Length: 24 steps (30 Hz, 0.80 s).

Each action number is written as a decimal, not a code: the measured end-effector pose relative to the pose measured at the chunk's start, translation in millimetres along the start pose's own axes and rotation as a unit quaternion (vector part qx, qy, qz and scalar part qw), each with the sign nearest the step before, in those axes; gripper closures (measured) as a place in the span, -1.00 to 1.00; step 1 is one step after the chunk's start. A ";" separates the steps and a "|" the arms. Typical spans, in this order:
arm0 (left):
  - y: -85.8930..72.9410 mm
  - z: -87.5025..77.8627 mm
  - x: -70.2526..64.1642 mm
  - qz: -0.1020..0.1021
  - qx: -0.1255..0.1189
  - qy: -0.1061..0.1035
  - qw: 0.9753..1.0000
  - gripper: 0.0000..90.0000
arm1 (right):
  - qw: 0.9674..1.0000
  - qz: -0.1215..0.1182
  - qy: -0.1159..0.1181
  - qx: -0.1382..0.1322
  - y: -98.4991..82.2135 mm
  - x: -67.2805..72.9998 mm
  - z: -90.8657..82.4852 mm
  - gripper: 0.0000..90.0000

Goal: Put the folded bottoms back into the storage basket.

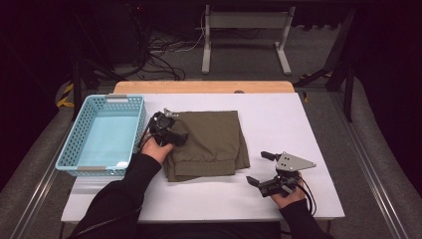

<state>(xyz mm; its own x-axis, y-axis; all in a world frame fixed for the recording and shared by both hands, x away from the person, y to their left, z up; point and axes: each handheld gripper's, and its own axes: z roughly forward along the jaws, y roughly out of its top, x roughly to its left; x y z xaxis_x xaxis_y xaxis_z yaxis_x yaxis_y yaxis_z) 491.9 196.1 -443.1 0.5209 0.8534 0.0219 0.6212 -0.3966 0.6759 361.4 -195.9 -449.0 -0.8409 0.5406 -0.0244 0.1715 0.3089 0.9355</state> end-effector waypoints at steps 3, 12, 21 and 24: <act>-1.4 3.9 0.8 -0.004 0.008 -0.002 1.000 -0.95 | 1.000 0.000 0.000 0.000 0.0 0.0 0.1 -0.99; -5.4 9.4 4.6 -0.016 0.022 -0.008 1.000 -0.98 | 1.000 -0.001 0.002 0.001 0.0 0.1 0.3 -0.99; -9.4 12.5 5.7 -0.020 0.028 -0.012 0.999 -0.96 | 1.000 -0.001 0.002 0.003 -0.1 0.2 0.6 -0.98; -12.4 13.2 6.6 -0.022 0.018 -0.017 0.999 -0.96 | 1.000 -0.001 0.002 0.002 -0.1 -0.1 0.7 -0.98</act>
<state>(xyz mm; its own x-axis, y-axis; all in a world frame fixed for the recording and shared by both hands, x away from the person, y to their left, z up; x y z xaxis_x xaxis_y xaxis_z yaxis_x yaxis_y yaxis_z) 495.3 202.2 -461.1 0.5112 0.8589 -0.0328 0.6641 -0.3704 0.6494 361.8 -195.4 -449.3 -0.8431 0.5372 -0.0252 0.1719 0.3137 0.9338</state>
